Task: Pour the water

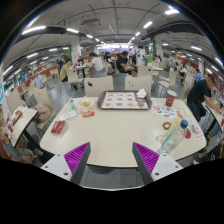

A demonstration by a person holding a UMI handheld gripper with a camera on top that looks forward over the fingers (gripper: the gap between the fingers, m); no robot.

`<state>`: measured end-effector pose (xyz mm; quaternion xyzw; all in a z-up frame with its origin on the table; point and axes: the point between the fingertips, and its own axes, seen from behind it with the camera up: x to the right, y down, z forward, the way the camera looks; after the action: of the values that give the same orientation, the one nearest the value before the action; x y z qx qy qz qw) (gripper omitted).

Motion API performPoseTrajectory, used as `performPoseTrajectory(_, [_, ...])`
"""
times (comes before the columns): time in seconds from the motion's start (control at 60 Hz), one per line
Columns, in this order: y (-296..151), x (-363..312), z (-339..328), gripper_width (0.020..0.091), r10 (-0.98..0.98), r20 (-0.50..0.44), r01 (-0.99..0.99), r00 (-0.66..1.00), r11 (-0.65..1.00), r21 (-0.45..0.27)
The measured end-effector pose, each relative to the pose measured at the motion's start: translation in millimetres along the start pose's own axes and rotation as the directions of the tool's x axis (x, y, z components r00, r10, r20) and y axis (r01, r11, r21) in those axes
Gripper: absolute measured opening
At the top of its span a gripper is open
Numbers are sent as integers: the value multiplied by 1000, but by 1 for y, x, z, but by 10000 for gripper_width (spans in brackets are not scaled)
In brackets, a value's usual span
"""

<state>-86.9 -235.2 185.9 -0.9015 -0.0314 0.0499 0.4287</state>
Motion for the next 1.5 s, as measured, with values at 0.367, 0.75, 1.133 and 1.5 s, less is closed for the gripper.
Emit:
performPoseTrajectory(0.367, [40, 111, -7, 856, -21, -78, 25, 997, 998, 60])
performPoseTrajectory(0.75, [55, 255, 58, 855, 64, -196, -34, 979, 988, 149])
performPoseTrajectory(1.133, [16, 283, 131, 580, 43, -197, 10, 979, 966, 260])
performPoseTrajectory(1.5, [13, 268, 129, 366, -33, -184, 70, 982, 977, 201])
